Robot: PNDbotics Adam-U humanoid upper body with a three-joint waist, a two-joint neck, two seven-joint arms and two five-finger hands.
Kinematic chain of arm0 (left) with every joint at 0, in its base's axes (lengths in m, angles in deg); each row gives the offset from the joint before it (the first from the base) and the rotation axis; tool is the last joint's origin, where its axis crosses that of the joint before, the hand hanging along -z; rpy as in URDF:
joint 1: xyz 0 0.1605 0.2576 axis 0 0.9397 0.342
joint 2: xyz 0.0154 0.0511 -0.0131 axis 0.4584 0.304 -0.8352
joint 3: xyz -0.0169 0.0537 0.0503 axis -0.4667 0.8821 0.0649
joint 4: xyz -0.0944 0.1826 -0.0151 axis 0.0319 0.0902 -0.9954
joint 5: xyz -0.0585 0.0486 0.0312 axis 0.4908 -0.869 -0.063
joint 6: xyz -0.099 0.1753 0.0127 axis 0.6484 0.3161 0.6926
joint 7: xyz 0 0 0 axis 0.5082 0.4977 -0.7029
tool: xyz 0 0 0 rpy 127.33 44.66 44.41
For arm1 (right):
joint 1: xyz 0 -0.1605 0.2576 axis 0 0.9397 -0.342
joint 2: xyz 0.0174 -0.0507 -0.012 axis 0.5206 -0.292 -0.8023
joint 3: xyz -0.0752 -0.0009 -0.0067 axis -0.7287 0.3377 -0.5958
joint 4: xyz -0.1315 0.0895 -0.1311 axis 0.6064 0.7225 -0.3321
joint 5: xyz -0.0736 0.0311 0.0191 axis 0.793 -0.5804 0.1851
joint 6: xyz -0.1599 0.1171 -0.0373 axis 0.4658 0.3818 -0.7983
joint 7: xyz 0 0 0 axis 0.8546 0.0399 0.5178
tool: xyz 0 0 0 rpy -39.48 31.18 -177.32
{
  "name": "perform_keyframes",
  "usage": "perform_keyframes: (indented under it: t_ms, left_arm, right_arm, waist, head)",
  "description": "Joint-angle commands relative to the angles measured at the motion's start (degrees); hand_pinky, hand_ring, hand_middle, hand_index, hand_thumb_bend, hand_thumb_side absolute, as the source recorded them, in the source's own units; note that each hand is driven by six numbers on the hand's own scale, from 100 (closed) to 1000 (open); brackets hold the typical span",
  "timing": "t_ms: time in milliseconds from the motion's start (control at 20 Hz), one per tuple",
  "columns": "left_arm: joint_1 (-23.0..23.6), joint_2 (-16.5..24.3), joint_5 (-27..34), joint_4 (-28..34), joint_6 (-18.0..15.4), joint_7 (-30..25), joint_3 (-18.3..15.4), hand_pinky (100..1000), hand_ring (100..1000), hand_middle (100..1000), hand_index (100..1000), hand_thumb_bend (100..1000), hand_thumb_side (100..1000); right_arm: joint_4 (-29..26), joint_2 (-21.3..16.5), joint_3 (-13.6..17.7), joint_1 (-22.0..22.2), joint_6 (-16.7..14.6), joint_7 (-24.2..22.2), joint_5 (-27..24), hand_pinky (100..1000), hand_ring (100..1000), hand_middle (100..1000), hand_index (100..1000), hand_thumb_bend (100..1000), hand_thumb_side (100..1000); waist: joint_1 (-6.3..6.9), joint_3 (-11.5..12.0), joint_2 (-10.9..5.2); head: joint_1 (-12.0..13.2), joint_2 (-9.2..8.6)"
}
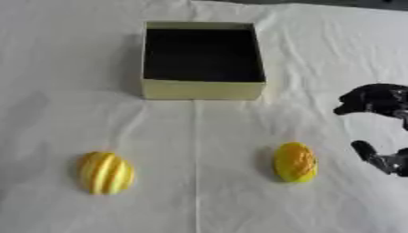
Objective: Pick up objects on the table and place them in the box.
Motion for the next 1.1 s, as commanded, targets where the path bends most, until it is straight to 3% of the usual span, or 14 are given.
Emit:
perform_keyframes:
  t_ms: [50,450,850,1100]
  left_arm:
    - [-0.71,0.49,0.75,0.92,0.19,-0.53,0.01,884,811,768,870,100,620]
    - [-0.81,-0.05,1.41,0.92,0.6,-1.48,0.34,885,809,767,870,100,621]
    - [-0.7,-0.61,1.85,0.92,1.03,-2.33,0.7,886,807,766,870,100,620]
    - [-0.61,-0.71,1.93,0.92,1.32,-2.94,0.85,888,807,765,870,100,620]
  right_arm:
    - [-0.91,-0.87,-0.79,-1.2,0.13,-2.74,-1.43,923,882,714,881,100,281]
    - [-0.91,1.22,-3.1,-3.14,-0.63,-3.7,1.21,931,884,729,892,100,109]
    - [-0.91,1.85,-6.5,-3.75,0.62,-4.3,6.76,944,898,763,907,100,220]
    - [-0.91,2.47,-7.2,-3.45,0.07,-4.99,7.95,951,903,765,909,100,133]
  waist:
    - [0.02,0.17,-1.5]
    - [-0.02,0.45,-1.4]
    - [0.12,0.64,-1.34]
    - [0.05,0.63,-1.25]
  head:
    - [-0.2,0.21]
    - [-0.12,0.41]
    - [-1.02,-0.02]
    - [-0.68,0.1]
